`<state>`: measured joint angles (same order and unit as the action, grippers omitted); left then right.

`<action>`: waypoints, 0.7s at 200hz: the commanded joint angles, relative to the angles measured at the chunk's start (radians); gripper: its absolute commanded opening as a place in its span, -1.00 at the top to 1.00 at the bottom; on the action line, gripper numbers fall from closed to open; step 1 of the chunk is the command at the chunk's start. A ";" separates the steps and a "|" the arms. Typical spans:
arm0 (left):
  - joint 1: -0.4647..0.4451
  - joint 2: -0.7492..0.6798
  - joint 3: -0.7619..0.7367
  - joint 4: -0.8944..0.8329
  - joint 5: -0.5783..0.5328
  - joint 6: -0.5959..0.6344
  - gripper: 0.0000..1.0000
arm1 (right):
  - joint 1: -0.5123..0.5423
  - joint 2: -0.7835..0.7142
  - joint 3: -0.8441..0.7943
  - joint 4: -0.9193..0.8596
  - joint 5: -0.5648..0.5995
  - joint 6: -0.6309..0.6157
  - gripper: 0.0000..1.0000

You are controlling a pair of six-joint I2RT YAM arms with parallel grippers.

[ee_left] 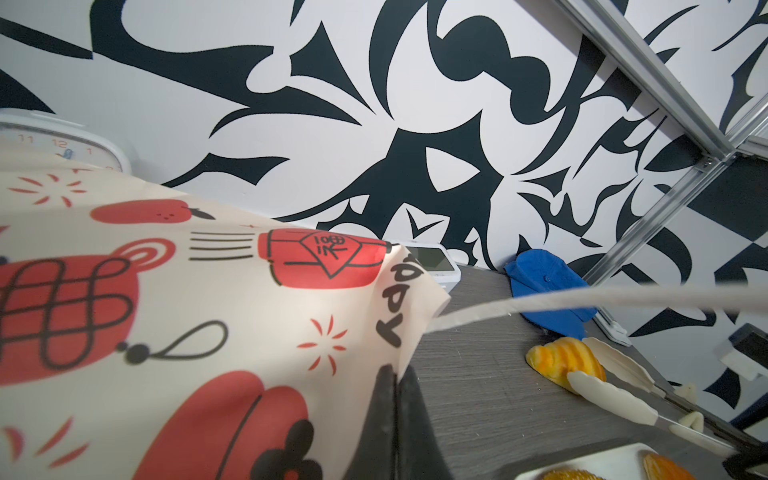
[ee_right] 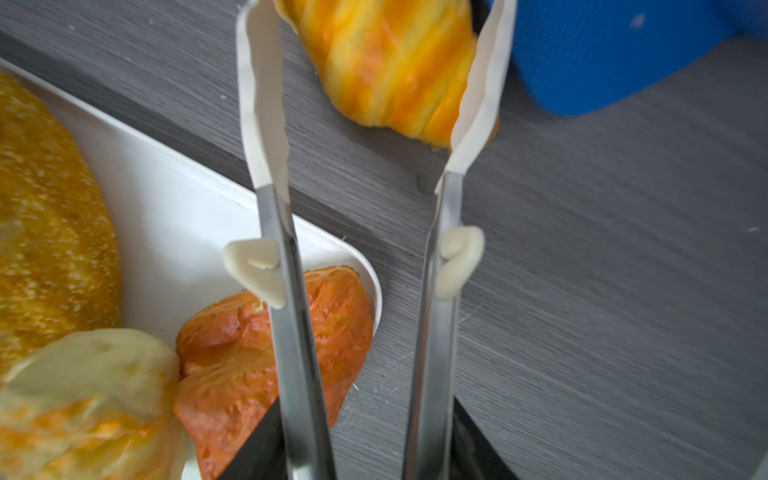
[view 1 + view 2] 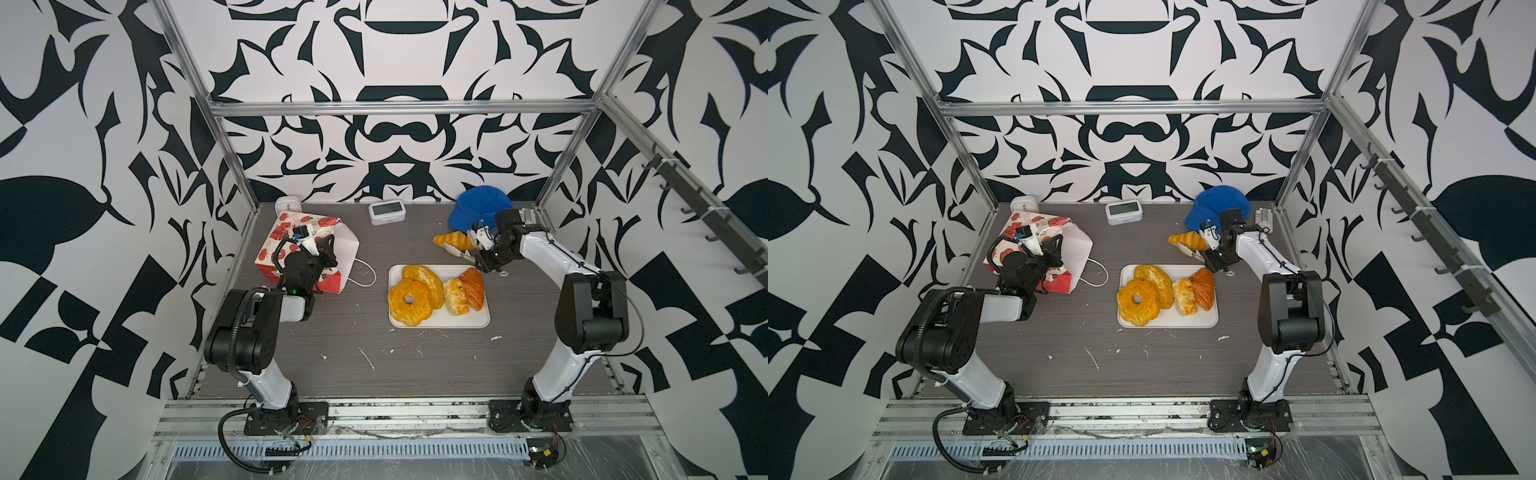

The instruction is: Take the fake bread out of the paper bag

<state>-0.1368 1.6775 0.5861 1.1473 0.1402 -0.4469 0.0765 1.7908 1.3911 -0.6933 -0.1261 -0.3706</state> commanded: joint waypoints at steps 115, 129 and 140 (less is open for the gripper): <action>0.023 0.004 -0.027 0.066 0.023 -0.035 1.00 | 0.040 0.176 0.369 -0.326 0.179 -0.192 -0.03; 0.026 0.001 -0.029 0.066 0.023 -0.034 1.00 | 0.042 0.191 0.387 -0.341 0.180 -0.193 0.00; 0.029 -0.001 -0.029 0.066 0.023 -0.035 1.00 | 0.047 0.194 0.388 -0.344 0.182 -0.193 0.03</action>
<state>-0.1192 1.6775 0.5766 1.1709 0.1551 -0.4648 0.1123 1.9934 1.7325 -0.9981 0.0353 -0.5426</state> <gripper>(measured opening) 0.041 0.497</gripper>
